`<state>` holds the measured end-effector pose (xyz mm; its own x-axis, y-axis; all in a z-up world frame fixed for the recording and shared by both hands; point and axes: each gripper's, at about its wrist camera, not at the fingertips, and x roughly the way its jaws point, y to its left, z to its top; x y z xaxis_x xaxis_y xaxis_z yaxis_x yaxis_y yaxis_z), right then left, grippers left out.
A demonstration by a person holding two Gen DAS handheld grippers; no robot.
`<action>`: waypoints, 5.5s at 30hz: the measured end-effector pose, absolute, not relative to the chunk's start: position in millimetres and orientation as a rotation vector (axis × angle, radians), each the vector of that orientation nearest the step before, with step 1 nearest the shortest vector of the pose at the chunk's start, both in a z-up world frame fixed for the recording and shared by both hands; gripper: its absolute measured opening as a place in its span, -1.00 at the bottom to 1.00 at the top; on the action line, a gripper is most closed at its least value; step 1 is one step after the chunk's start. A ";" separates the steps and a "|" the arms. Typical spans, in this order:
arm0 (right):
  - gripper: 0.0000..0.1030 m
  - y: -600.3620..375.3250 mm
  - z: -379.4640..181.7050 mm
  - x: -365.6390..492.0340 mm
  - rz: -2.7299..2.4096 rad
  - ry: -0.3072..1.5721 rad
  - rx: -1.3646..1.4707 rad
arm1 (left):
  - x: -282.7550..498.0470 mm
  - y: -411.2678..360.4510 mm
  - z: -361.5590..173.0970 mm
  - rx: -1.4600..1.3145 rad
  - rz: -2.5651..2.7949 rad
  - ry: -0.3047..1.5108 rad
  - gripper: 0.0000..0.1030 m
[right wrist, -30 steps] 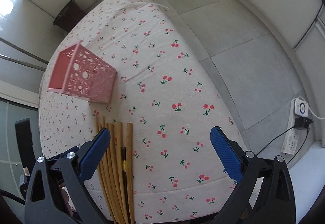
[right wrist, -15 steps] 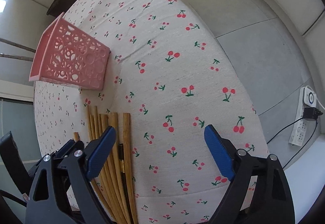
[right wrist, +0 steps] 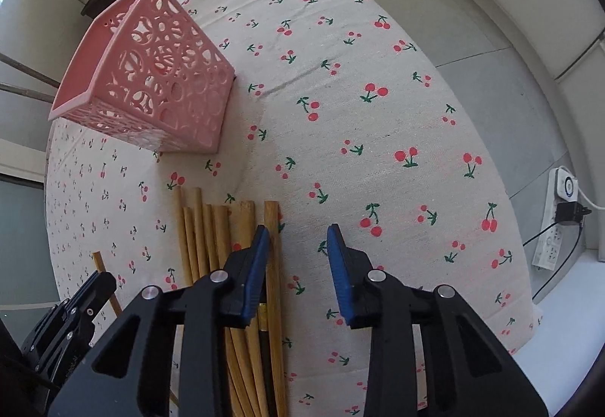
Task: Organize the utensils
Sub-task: 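Lift the chopstick with the left tool and carry it over the pink basket, then open the left tool to drop the chopstick into the pink basket, then grasp another chopstick with the left tool while the right tool grasps one too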
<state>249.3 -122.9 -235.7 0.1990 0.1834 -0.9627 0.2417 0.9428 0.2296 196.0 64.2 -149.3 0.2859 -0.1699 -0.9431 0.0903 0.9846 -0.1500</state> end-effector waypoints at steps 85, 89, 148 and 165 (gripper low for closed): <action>-0.69 -135.0 -0.1 291.6 0.149 0.655 0.316 | 273.7 59.5 23.0 -0.198 -0.137 0.688 0.43; -0.31 -130.6 -11.3 282.2 0.143 0.685 0.277 | 267.7 52.8 15.2 -0.155 -0.130 0.714 0.57; 0.83 -172.6 -178.3 224.4 -0.008 1.263 0.372 | 248.8 -0.3 -200.6 0.014 -0.122 1.362 -0.88; -0.36 -108.2 -222.1 254.5 0.061 1.367 0.356 | 228.3 75.6 -156.7 -0.126 -0.146 1.260 -0.91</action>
